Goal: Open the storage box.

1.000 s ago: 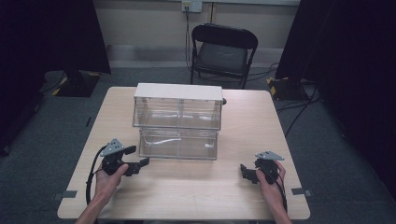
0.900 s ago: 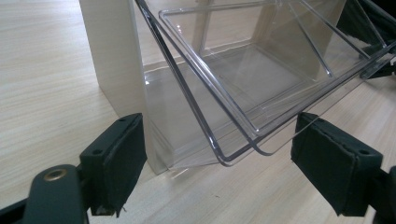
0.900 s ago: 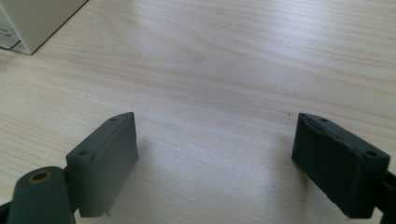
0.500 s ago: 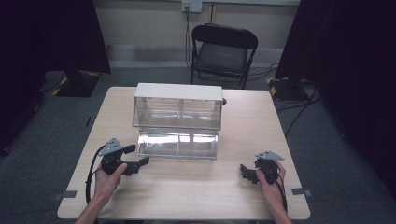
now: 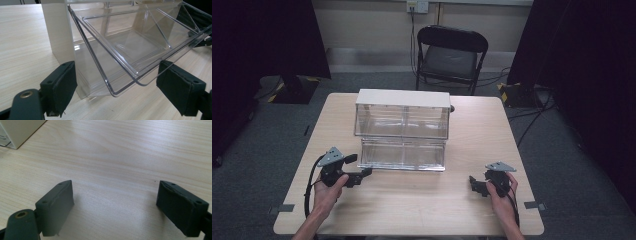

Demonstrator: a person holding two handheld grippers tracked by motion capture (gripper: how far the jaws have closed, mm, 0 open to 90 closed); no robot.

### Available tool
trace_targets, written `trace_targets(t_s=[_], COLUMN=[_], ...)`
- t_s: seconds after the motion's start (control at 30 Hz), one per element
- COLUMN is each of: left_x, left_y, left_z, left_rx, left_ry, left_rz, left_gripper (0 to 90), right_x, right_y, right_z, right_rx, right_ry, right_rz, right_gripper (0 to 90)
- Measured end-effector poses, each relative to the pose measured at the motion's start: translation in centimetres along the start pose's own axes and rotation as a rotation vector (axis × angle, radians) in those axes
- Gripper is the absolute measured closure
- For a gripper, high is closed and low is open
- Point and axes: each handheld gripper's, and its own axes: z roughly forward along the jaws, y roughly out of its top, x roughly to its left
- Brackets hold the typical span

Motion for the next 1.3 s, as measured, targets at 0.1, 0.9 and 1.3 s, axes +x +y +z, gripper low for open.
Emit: trace_targets(t_s=[0.1,0.9,1.3], left_x=[-0.09,-0.04,-0.08], left_y=[0.06,0.64,0.97], left_z=[0.05,-0.06,-0.22], left_rx=[-0.004,0.007,-0.012], left_ry=[-0.003,-0.001,0.005], left_rz=[-0.004,0.006,-0.009], left_gripper=[16.4,15.8,15.9], right_x=[-0.01,-0.01,0.0], right_y=[0.0,0.0,0.0], right_z=[0.0,0.01,0.0], right_rx=[-0.001,0.0,0.0], right_ry=[0.001,0.001,0.001], right_rz=[-0.001,-0.001,0.0], right_gripper=[13.3,13.3,13.3])
